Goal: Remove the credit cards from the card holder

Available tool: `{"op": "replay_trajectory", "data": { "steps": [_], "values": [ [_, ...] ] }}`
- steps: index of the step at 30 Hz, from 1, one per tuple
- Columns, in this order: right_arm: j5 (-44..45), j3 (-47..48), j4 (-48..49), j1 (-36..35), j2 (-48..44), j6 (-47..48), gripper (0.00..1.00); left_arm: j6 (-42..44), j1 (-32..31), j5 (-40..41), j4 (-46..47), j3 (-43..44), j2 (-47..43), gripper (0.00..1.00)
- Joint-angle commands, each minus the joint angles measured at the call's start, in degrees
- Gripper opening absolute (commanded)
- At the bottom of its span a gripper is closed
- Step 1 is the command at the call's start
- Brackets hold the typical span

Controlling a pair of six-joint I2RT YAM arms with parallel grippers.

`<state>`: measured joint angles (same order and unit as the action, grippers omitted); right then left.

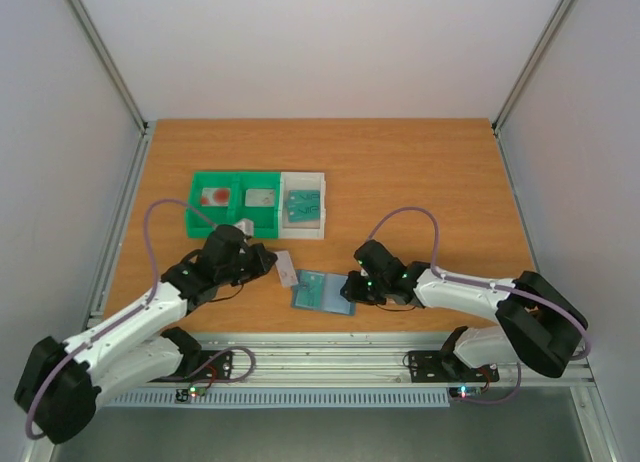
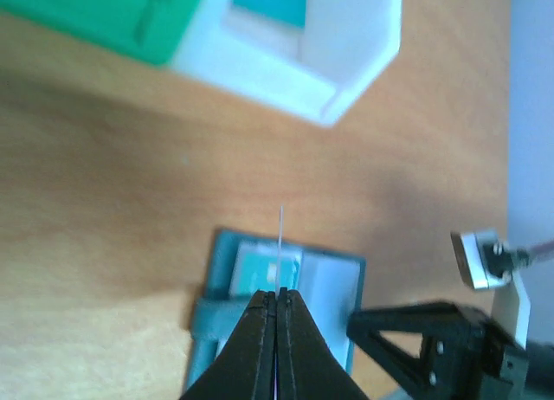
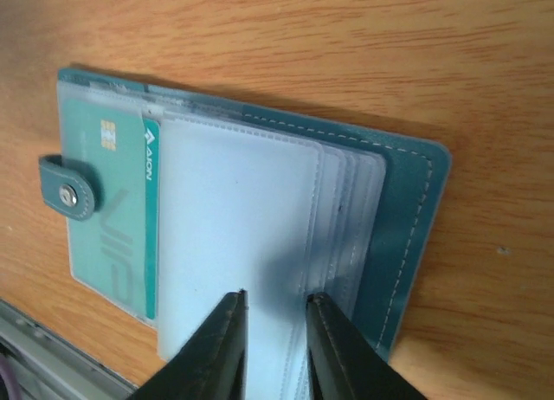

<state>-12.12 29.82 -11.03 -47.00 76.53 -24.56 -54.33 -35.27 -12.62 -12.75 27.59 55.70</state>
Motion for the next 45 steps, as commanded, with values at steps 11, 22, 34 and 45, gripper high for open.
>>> {"op": "replay_trajectory", "data": {
  "steps": [11,22,34,45],
  "values": [
    [0.05,2.73,-8.6,-0.37,-12.18,2.1,0.77,11.91,3.88,29.92,9.79,7.93,-2.99,0.0],
    [2.15,5.43,-15.07,-0.37,-18.48,3.94,0.99,7.34,11.14,36.56,29.55,10.4,13.48,0.01],
    [6.37,5.58,-17.65,-0.32,-19.73,5.47,0.98,4.61,11.36,47.35,44.25,13.1,31.8,0.0],
    [8.24,5.94,-18.11,-0.35,-19.73,5.48,0.99,5.15,11.36,44.3,53.71,13.51,41.72,0.01]
  ]
}}
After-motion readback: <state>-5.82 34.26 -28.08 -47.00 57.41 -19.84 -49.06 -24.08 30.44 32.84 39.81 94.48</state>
